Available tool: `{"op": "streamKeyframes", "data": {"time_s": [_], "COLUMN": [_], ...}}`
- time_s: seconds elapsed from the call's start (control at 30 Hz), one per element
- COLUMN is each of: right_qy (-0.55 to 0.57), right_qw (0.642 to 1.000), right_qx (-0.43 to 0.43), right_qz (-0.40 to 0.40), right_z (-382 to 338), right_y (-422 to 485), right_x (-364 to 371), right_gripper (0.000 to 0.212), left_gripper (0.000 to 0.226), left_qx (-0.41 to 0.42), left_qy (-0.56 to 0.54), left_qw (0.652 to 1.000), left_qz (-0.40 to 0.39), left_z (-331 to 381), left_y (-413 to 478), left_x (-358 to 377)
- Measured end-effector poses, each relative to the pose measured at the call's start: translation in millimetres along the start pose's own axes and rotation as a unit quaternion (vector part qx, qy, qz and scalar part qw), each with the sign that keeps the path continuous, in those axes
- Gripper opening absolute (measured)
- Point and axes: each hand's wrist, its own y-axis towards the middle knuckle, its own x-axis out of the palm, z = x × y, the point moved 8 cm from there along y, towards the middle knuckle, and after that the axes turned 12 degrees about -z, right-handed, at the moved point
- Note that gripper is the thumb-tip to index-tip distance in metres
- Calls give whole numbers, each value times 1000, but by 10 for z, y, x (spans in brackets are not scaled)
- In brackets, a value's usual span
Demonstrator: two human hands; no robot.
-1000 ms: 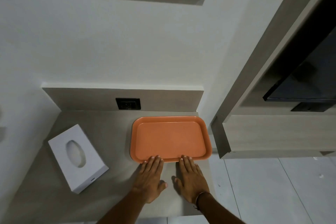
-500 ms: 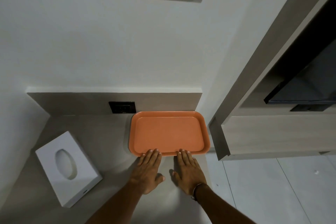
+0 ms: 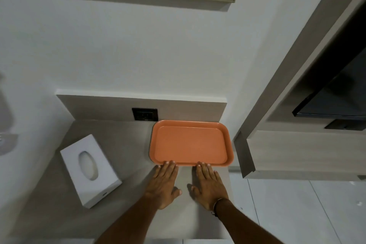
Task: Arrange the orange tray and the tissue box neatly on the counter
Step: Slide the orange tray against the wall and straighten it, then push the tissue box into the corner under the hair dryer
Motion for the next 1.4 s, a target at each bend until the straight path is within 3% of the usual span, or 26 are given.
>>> {"op": "streamKeyframes", "data": {"time_s": [0.3,0.53,0.7,0.93,1.13,1.3,1.4], "right_qy": [-32,-42,-37,63,192,220,235], "right_qw": [996,986,981,985,966,960,958], "right_qx": [-88,-158,-187,-146,-107,-89,-91], "right_qz": [-11,-21,-30,-71,-138,-149,-135], "right_z": [-820,-1818,-2516,-3097,-3203,-3204,-3199], "right_y": [-270,-119,176,664,838,859,844], "right_x": [9,72,135,189,234,222,192], "right_gripper": [83,81,81,84,85,60,62], "left_gripper": [89,88,92,92,96,89,88], "left_qx": [-100,-227,-298,-323,-310,-302,-301], "left_qy": [-109,-170,-251,-323,-414,-490,-522], "left_qw": [987,952,907,879,845,805,784], "left_qz": [67,112,157,137,137,145,148], "left_z": [-493,-1333,-1965,-2558,-2587,-2526,-2505], "left_y": [-1026,-1741,-1994,-1866,-1724,-1681,-1686], "left_x": [119,345,465,538,552,505,484]}}
